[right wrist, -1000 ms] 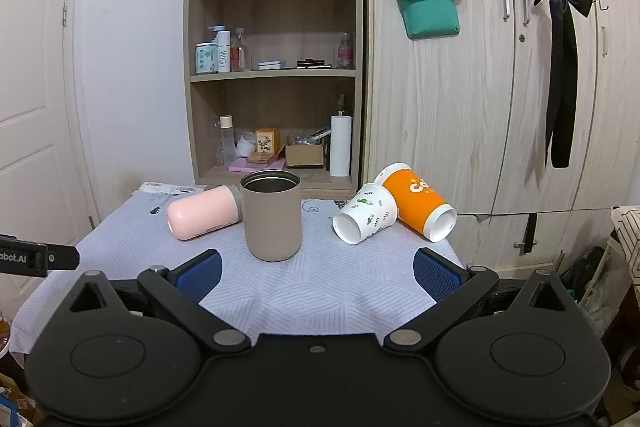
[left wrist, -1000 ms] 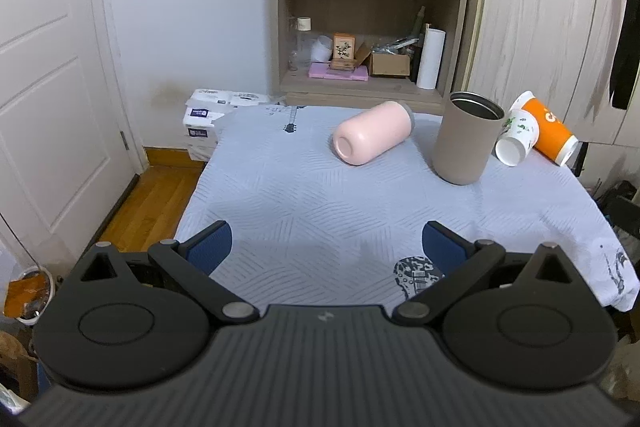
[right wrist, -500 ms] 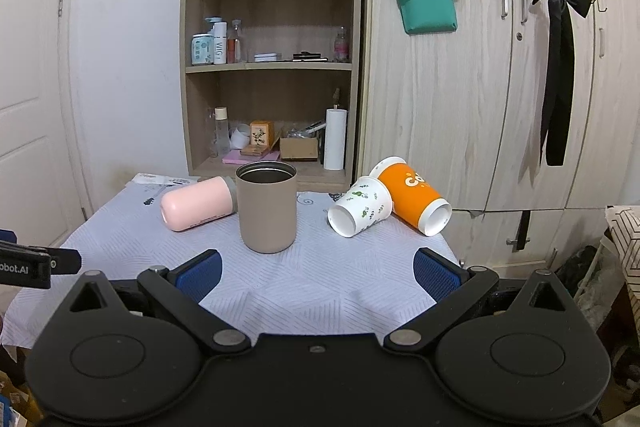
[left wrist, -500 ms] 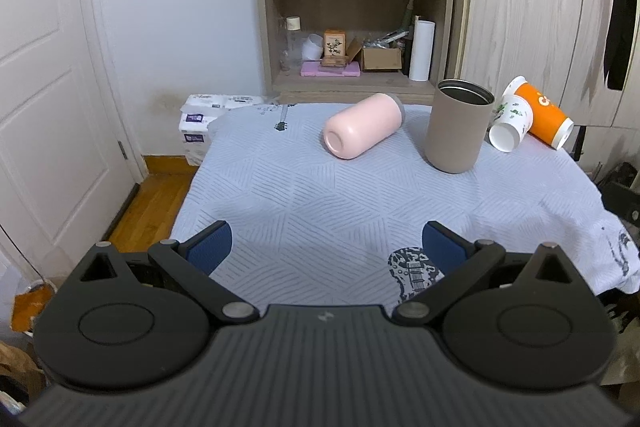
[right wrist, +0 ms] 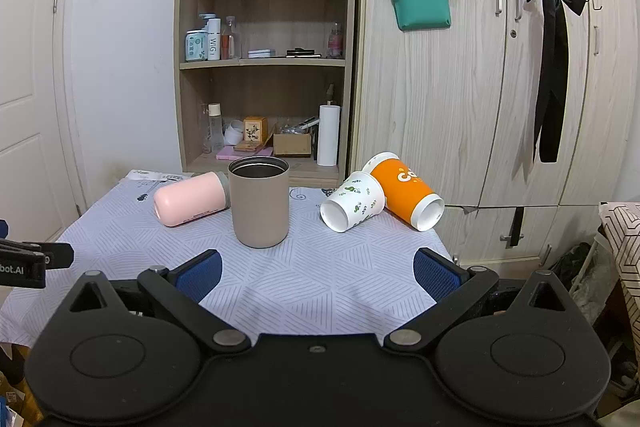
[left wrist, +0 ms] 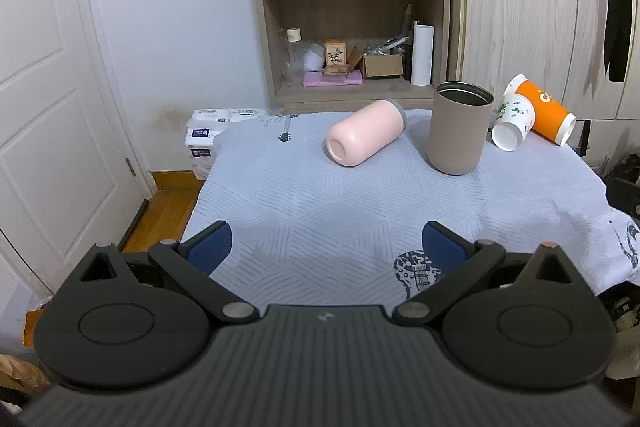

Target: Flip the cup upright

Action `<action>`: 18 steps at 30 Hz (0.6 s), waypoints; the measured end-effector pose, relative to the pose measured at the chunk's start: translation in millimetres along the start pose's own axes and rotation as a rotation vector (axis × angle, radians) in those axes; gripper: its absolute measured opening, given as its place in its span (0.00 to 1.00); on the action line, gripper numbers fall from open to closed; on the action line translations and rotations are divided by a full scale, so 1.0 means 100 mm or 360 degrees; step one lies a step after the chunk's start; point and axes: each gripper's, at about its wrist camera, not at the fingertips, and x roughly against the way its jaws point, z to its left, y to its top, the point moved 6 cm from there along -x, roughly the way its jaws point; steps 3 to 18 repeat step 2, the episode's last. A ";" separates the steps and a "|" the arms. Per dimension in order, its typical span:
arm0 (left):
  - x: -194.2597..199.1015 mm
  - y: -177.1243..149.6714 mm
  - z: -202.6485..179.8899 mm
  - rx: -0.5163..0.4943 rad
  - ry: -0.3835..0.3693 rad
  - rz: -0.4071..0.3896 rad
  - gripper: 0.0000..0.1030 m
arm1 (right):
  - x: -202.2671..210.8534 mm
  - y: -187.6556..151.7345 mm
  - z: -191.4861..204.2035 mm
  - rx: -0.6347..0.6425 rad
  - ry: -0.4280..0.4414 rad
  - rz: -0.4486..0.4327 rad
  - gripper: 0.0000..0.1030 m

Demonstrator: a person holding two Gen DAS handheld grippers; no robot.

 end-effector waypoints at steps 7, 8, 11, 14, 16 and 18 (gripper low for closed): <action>0.00 0.00 0.01 0.0012 -0.0014 0.0007 1.00 | 0.00 0.00 0.00 0.0000 0.0000 -0.0002 1.00; 0.00 0.00 0.01 0.0012 -0.0014 0.0007 1.00 | 0.00 0.00 0.00 0.0000 0.0000 -0.0002 1.00; 0.00 0.00 0.01 0.0012 -0.0014 0.0007 1.00 | 0.00 0.00 0.00 0.0000 0.0000 -0.0002 1.00; 0.00 0.00 0.01 0.0012 -0.0014 0.0007 1.00 | 0.00 0.00 0.00 0.0000 0.0000 -0.0002 1.00; 0.00 0.00 0.01 0.0012 -0.0014 0.0007 1.00 | 0.00 0.00 0.00 0.0000 0.0000 -0.0002 1.00; 0.00 0.00 0.01 0.0012 -0.0014 0.0007 1.00 | 0.00 0.00 0.00 0.0000 0.0000 -0.0002 1.00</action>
